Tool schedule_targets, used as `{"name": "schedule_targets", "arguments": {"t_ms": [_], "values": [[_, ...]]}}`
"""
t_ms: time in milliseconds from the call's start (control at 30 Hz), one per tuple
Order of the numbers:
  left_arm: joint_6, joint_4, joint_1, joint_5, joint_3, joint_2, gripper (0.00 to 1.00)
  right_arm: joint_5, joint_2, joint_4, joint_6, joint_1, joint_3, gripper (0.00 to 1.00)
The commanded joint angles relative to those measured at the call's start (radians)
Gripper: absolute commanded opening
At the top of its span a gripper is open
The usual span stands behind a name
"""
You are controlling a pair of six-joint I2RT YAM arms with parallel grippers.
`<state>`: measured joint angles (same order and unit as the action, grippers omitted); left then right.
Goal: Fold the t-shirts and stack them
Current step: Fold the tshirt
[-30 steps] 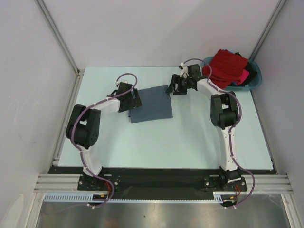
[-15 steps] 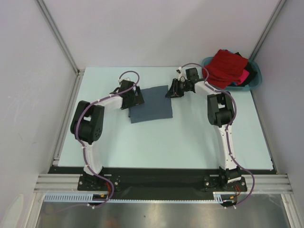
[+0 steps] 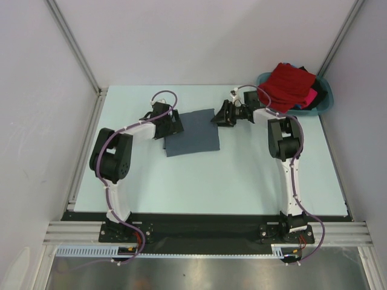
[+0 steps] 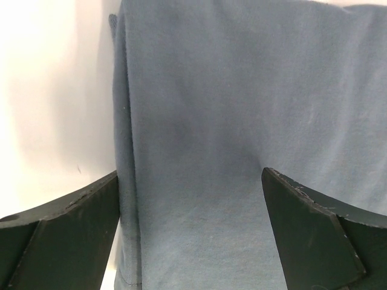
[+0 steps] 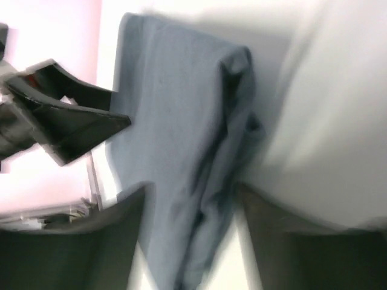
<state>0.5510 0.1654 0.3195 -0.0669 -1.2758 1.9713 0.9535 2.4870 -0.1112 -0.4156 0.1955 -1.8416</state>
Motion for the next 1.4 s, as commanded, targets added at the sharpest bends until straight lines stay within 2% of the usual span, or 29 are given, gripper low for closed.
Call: {"name": "schedule_targets", "arguments": {"t_ms": [0,100,233,367,467,500,600,800,967,1367], "values": [[-0.003,-0.038,-0.014,0.000,0.027,-0.051,1.00,-0.013,-0.129,0.100,-0.006,-0.033,0.092,0.81],[-0.011,-0.035,-0.016,-0.042,0.050,-0.091,1.00,-0.077,-0.193,0.067,0.067,-0.042,0.117,0.90],[-0.007,-0.007,-0.017,-0.089,0.081,-0.143,1.00,-0.162,-0.258,-0.013,0.118,-0.039,0.148,0.93],[0.000,-0.079,-0.014,-0.053,0.168,-0.224,1.00,-0.318,-0.342,-0.097,0.188,-0.008,0.200,0.98],[0.003,-0.127,-0.014,-0.034,0.239,-0.298,1.00,-0.516,-0.414,-0.157,0.231,0.036,0.231,1.00],[0.003,-0.139,-0.013,-0.034,0.256,-0.314,1.00,-0.680,-0.428,-0.179,0.244,0.059,0.228,1.00],[0.000,-0.161,-0.011,-0.050,0.300,-0.362,1.00,-0.902,-0.481,-0.235,0.299,0.140,0.240,1.00],[0.006,-0.159,-0.011,-0.077,0.320,-0.358,1.00,-1.007,-0.511,-0.294,0.256,0.194,0.225,1.00],[0.009,-0.207,-0.013,-0.077,0.342,-0.344,1.00,-1.006,-0.528,-0.334,0.207,0.205,0.226,1.00],[-0.042,-0.185,-0.033,-0.033,0.302,-0.336,1.00,-1.026,-0.622,-0.335,0.236,0.214,0.303,1.00]]}}
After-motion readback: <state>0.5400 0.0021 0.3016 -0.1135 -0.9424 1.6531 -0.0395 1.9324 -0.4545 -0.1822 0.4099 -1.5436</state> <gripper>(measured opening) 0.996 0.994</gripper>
